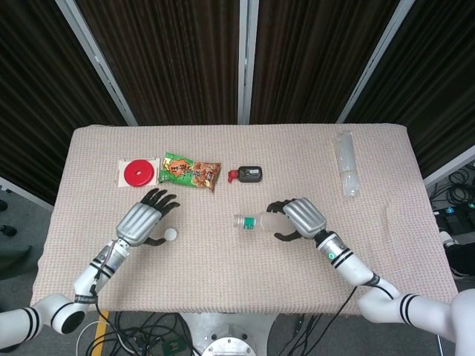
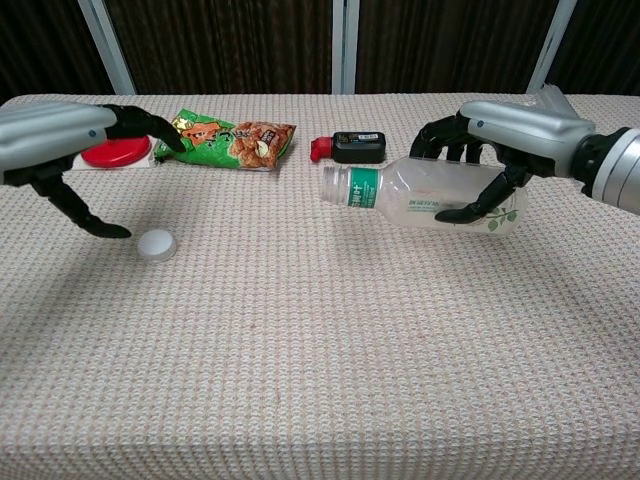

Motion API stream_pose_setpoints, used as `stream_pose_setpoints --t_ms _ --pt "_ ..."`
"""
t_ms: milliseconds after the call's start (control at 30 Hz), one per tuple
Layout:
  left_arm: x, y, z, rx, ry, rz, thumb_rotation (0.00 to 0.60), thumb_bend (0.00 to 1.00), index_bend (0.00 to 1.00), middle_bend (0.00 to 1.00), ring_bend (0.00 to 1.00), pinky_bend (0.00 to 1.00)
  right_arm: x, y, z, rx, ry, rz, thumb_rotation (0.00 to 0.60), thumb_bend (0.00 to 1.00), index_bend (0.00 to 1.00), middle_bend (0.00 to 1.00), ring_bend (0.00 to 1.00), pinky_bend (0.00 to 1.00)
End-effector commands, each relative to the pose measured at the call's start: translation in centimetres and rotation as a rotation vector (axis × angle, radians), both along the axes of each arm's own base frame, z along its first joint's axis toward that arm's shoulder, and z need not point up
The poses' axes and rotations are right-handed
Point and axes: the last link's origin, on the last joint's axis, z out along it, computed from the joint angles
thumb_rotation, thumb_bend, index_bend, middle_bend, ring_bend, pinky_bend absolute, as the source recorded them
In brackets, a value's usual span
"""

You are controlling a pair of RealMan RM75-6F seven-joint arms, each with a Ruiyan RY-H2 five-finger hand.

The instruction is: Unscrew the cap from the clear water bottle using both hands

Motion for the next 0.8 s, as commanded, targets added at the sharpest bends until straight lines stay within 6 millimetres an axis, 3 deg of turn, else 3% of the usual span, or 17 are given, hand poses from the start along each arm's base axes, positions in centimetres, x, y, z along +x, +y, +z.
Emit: stream_pose_setpoints --t_ms 33,133,167,300,433,533,667,800 --pt "-0.2 0.0 2.8 0.075 -0.103 0.030 0.600 0.10 0.16 0.09 0.00 0.00 0.2 -0.1 -1.4 0.025 0.066 -0.013 0.600 0.42 0.35 0.40 0.26 0.35" --pt "-1.1 -0.3 5.4 0.142 -0.158 0.053 0.600 0.07 0.16 0.09 0.00 0.00 0.1 0.2 -1.8 0.045 0.117 -0.026 0.600 0.32 0.03 0.20 0.04 0.06" --pt "-1.6 -0.4 6.3 0.168 -0.167 0.066 0.600 0.06 0.16 0.09 0.00 0.00 0.1 0.3 -1.7 0.047 0.127 -0.033 0.600 0.29 0.00 0.13 0.01 0.01" --pt "-3.9 -1.1 8.6 0.226 -0.177 0.130 0.600 0.06 0.16 0.09 0.00 0.00 -0.3 0.6 0.1 0.006 0.105 -0.055 0.600 0.27 0.00 0.01 0.00 0.00" --pt "-6.8 -2.4 10.5 0.271 -0.161 0.211 0.600 0.06 0.16 0.09 0.00 0.00 -2.2 1.4 4.3 -0.092 0.049 -0.095 0.600 0.27 0.00 0.00 0.00 0.00" --pt "-9.2 -3.8 11.7 0.315 -0.124 0.266 0.600 0.06 0.16 0.09 0.00 0.00 -4.8 3.0 8.4 -0.211 0.052 -0.136 0.600 0.27 0.00 0.05 0.00 0.00" --pt "-11.9 -6.3 12.6 0.380 -0.099 0.343 0.600 0.06 0.16 0.09 0.00 0.00 -8.6 6.8 13.0 -0.349 0.054 -0.227 0.600 0.28 0.00 0.10 0.00 0.00" --pt "-13.2 -8.5 12.8 0.418 -0.053 0.378 0.600 0.06 0.16 0.09 0.00 0.00 -11.2 10.5 15.6 -0.404 0.046 -0.313 0.600 0.28 0.00 0.12 0.00 0.01"
